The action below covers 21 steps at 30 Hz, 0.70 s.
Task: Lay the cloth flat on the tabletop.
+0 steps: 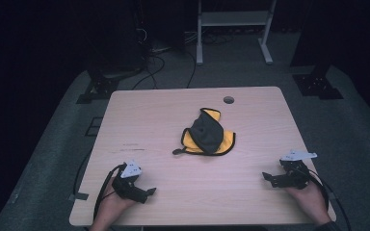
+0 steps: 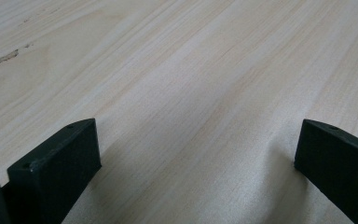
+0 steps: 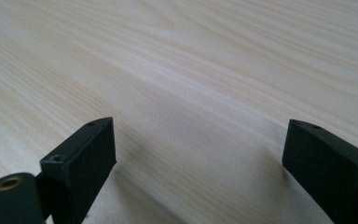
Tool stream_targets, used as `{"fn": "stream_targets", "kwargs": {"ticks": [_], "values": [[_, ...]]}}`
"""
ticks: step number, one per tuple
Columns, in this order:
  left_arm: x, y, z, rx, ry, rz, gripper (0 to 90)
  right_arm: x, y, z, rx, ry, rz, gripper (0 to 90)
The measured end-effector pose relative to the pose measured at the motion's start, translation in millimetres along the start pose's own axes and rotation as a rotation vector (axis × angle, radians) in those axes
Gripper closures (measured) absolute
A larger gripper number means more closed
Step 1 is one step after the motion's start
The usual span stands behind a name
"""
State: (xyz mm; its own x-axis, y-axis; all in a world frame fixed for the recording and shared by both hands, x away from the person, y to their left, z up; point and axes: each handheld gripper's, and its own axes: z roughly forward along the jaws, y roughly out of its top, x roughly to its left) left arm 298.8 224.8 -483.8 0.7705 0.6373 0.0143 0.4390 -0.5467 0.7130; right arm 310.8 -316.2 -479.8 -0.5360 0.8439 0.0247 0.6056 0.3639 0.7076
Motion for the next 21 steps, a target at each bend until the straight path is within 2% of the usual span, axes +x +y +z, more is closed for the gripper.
{"fn": "stream_targets", "kwargs": {"ticks": [3,6,7,10,11,20,21], "values": [[0.1,0.0,-0.1,0.001,0.0,0.0,0.0,5.1,12.0,-1.3,-0.018,0.028,-0.003,8.7],[0.1,0.0,-0.1,0.002,0.001,0.001,0.0,7.0,18.4,-2.1,-0.03,0.036,-0.008,10.2],[0.0,0.0,-0.1,0.001,0.001,0.0,0.0,7.5,22.7,-2.5,-0.043,0.051,-0.014,13.3],[0.3,0.1,-0.3,0.005,0.001,0.005,0.0,9.3,34.3,-1.0,-0.053,0.079,-0.025,12.9],[0.6,0.2,-0.2,0.006,0.001,0.006,0.0,10.6,41.6,1.3,-0.067,0.097,-0.024,13.0],[0.5,1.1,0.8,0.005,0.009,-0.009,0.0,18.5,69.7,16.2,-0.105,0.141,-0.051,13.2],[0.5,1.1,0.8,0.005,0.008,-0.009,0.0,20.6,77.0,21.3,-0.115,0.158,-0.047,12.8]]}}
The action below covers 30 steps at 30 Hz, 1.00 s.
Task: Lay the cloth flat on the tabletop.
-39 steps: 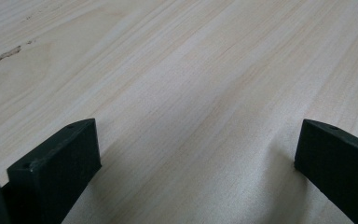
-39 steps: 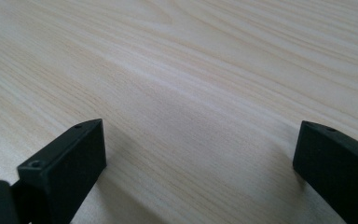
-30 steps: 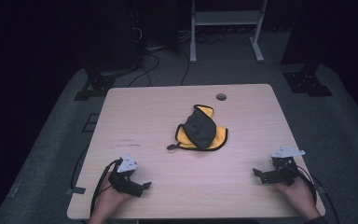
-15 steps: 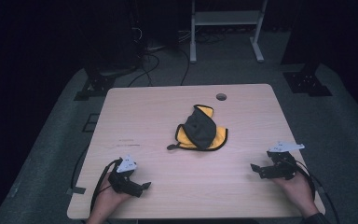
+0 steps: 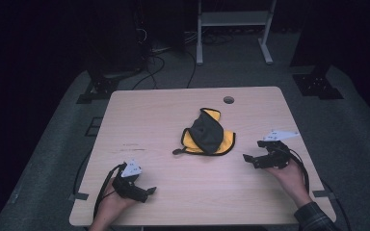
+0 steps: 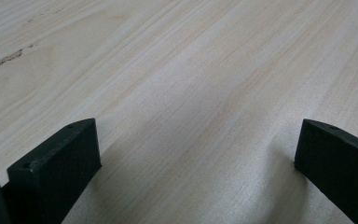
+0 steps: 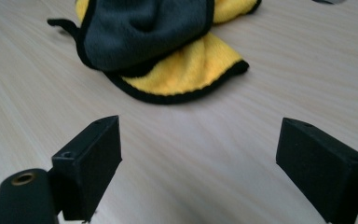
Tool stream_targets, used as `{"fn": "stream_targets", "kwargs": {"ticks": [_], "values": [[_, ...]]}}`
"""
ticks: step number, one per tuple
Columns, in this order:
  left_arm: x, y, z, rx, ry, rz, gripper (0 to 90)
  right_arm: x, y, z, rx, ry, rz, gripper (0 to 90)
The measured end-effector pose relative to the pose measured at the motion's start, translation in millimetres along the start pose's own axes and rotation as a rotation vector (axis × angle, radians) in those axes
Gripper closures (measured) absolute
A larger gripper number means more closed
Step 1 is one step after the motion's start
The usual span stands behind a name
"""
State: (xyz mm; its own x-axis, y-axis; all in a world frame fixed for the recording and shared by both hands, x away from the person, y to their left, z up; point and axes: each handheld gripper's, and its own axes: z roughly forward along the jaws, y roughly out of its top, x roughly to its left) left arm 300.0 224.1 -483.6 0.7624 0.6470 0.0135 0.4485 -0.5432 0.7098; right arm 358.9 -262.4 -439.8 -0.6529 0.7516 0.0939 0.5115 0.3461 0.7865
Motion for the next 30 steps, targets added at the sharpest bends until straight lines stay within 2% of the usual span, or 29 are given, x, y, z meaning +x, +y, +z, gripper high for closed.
{"fn": "stream_targets", "kwargs": {"ticks": [6,8,11,14,16,19,22,30], "values": [[-0.1,-0.4,-0.2,-0.002,-0.002,0.003,0.0,1.6,17.0,14.6,-0.037,0.032,-0.005,12.5],[-0.1,-0.4,-0.1,-0.003,-0.002,0.002,0.0,2.4,23.4,20.9,-0.028,0.053,0.004,12.0],[-0.1,-0.4,0.0,-0.005,-0.001,0.002,0.0,6.2,32.2,28.8,-0.059,0.055,-0.009,12.2],[-0.1,-0.4,0.0,-0.005,-0.001,0.002,0.0,9.2,40.4,37.4,-0.043,0.055,-0.025,11.6],[-0.1,-0.5,0.0,-0.004,-0.001,0.002,0.0,11.3,44.2,42.3,-0.065,0.058,-0.021,11.7],[-0.1,-0.4,0.0,-0.004,-0.001,0.001,0.0,13.6,51.4,52.6,-0.042,0.064,-0.032,9.1],[-0.1,-0.5,0.0,-0.005,-0.001,0.0,0.0,15.4,56.9,61.3,-0.062,0.064,-0.034,9.2],[0.2,-0.4,0.1,-0.005,-0.001,-0.001,0.0,25.2,75.0,96.7,-0.001,0.092,-0.053,7.2]]}}
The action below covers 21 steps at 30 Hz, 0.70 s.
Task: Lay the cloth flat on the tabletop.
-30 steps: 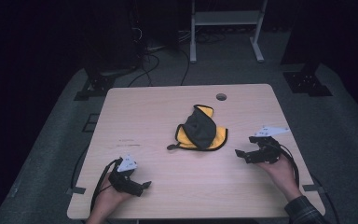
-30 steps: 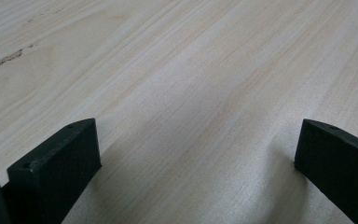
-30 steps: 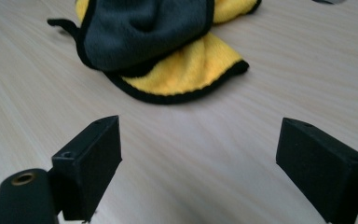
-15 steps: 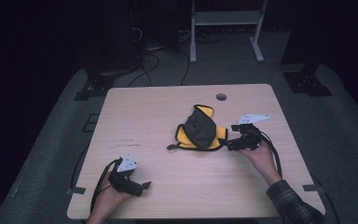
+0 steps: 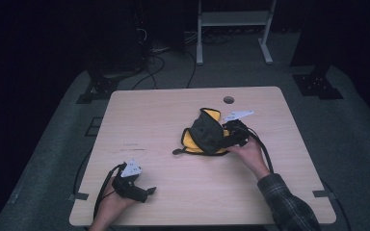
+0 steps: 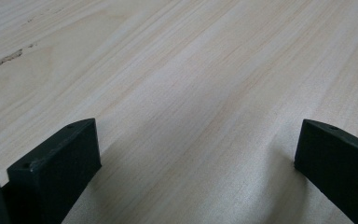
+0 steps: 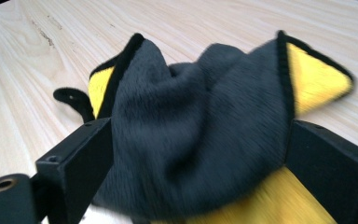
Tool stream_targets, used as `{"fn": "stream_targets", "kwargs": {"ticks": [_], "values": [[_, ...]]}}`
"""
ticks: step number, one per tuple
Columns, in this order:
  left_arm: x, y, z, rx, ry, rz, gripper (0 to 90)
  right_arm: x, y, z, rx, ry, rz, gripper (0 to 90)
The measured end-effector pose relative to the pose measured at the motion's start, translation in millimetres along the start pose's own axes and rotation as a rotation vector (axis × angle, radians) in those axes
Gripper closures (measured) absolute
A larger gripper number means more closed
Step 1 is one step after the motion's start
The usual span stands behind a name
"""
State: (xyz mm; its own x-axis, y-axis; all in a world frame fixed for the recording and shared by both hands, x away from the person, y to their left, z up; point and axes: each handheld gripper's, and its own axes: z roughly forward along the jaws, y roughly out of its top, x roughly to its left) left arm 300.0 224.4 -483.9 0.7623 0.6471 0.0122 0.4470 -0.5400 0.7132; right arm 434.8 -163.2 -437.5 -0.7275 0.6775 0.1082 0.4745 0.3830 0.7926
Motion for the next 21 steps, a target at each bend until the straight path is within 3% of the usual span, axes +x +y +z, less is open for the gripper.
{"fn": "stream_targets", "kwargs": {"ticks": [5,9,16,21], "values": [[0.0,0.0,0.0,0.0,0.0,0.001,0.0,4.8,2.1,29.9,0.045,0.009,-0.005,2.9],[0.0,0.0,0.0,0.0,0.0,0.001,0.0,5.6,-1.1,43.8,0.081,-0.005,-0.023,2.0],[0.0,0.0,0.0,0.0,0.0,0.001,0.0,9.8,-5.5,55.1,0.124,-0.043,-0.1,3.4],[0.0,0.0,0.0,0.0,0.0,0.001,0.0,8.8,-8.0,54.7,0.127,-0.036,-0.087,9.8]]}}
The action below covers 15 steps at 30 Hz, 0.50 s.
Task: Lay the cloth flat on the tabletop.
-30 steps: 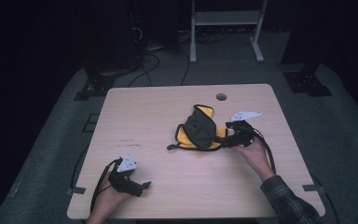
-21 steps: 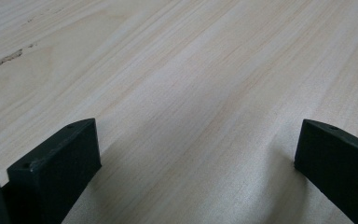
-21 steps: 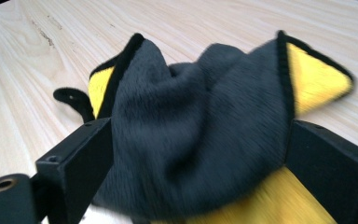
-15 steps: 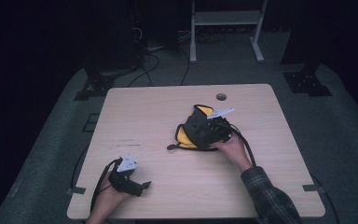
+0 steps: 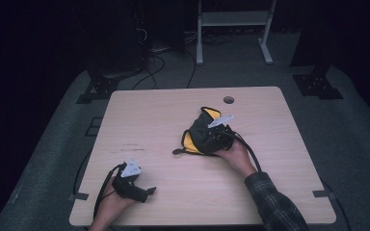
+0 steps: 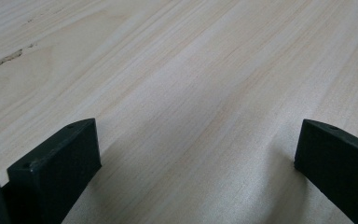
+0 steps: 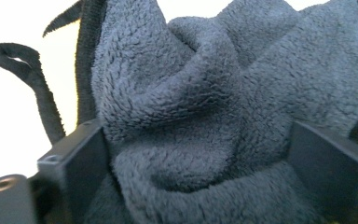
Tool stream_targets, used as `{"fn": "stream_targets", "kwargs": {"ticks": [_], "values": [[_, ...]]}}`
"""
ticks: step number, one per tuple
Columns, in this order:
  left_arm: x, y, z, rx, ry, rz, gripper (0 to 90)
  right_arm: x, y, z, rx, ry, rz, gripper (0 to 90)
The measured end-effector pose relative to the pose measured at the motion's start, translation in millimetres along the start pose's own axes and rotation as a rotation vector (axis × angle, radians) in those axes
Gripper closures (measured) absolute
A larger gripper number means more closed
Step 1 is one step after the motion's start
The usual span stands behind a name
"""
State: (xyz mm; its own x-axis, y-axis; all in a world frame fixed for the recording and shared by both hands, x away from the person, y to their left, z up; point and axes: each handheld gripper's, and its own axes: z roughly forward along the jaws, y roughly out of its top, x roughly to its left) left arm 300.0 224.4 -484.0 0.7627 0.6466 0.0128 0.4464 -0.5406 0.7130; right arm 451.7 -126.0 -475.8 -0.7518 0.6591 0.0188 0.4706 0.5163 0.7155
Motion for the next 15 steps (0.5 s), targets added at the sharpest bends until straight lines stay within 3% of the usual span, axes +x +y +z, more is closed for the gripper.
{"fn": "stream_targets", "kwargs": {"ticks": [2,10,13,15], "values": [[0.0,0.0,0.0,0.0,0.0,0.0,0.0,0.7,0.0,-1.1,0.003,-0.014,-0.015,14.9],[0.0,0.0,0.0,0.0,0.0,0.0,0.0,6.2,-1.2,-7.7,0.004,-0.028,-0.041,59.5],[0.0,0.0,0.0,0.0,0.0,0.0,0.0,5.8,-2.6,-9.8,-0.007,-0.019,-0.039,67.0],[0.0,0.0,0.0,0.0,0.0,0.0,0.0,2.3,-4.2,-12.0,-0.023,0.012,-0.007,68.7]]}}
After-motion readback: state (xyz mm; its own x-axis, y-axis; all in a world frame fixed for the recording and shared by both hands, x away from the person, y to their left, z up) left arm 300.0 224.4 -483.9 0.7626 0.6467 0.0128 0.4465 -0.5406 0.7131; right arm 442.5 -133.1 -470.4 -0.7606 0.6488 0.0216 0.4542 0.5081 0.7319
